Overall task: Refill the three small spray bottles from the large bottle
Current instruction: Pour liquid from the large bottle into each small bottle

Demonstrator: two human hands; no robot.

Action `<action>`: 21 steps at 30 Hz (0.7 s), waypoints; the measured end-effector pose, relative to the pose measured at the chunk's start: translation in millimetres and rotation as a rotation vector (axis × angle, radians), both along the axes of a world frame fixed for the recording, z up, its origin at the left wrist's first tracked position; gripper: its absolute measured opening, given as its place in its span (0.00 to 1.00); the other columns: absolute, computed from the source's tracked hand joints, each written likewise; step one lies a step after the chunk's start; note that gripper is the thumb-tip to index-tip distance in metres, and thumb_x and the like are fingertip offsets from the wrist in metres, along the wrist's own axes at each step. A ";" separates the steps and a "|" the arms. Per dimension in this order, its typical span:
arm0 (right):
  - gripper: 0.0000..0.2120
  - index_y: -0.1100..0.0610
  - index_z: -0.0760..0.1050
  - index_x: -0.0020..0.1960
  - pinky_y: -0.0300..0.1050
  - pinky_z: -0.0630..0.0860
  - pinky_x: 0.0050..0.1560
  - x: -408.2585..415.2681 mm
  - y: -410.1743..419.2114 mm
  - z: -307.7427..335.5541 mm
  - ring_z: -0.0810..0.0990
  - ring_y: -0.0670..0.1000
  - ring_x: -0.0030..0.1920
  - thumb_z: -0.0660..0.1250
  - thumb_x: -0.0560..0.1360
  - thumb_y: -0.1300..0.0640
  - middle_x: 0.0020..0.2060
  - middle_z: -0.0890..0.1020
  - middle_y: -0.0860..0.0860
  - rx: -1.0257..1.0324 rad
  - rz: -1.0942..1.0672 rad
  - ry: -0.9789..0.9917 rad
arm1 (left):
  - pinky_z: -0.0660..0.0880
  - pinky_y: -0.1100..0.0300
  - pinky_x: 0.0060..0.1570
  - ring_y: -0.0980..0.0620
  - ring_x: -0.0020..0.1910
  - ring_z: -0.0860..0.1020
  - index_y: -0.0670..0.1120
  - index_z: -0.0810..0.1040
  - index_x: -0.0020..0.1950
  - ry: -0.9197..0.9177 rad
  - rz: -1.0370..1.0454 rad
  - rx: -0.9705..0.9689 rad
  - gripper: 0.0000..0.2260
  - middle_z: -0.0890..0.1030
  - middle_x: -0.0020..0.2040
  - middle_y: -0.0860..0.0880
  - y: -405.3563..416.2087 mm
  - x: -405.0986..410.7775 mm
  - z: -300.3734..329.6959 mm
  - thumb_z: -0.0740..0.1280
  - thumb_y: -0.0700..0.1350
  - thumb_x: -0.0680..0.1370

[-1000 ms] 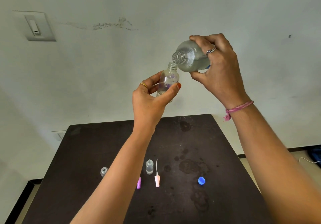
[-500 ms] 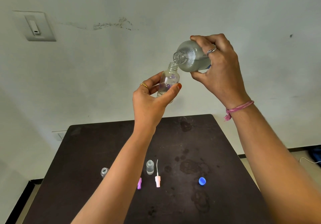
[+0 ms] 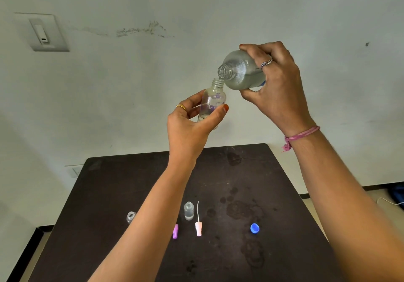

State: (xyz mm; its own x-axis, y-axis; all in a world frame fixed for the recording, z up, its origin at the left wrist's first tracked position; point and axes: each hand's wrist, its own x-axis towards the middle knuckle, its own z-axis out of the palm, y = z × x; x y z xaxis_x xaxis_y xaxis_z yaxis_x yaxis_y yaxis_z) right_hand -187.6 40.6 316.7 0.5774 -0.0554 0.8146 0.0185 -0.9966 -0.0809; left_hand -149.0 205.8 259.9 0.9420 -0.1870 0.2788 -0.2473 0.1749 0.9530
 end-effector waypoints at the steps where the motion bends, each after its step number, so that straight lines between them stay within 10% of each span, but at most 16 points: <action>1: 0.34 0.55 0.72 0.68 0.43 0.73 0.55 0.3 0.2 0.0 0.75 0.57 0.59 0.78 0.64 0.60 0.59 0.75 0.57 -0.001 0.000 0.002 | 0.82 0.49 0.50 0.53 0.53 0.82 0.48 0.81 0.60 -0.002 0.000 0.002 0.21 0.85 0.52 0.53 -0.2 0.2 0.1 0.79 0.47 0.69; 21: 0.34 0.55 0.72 0.68 0.43 0.72 0.55 8.8 -0.4 -0.1 0.74 0.57 0.59 0.78 0.64 0.60 0.59 0.75 0.57 -0.006 -0.001 0.005 | 0.82 0.47 0.51 0.53 0.53 0.82 0.48 0.82 0.60 0.000 0.008 -0.005 0.21 0.85 0.52 0.52 -1.6 8.7 -1.1 0.79 0.46 0.68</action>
State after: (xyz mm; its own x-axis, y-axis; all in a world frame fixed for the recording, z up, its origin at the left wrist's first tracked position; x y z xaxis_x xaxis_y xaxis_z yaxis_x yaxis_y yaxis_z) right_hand -178.8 40.2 316.6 0.5812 -0.0511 0.8122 0.0167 -0.9971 -0.0747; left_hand -140.3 204.2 258.8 0.9434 -0.1782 0.2796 -0.2487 0.1774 0.9522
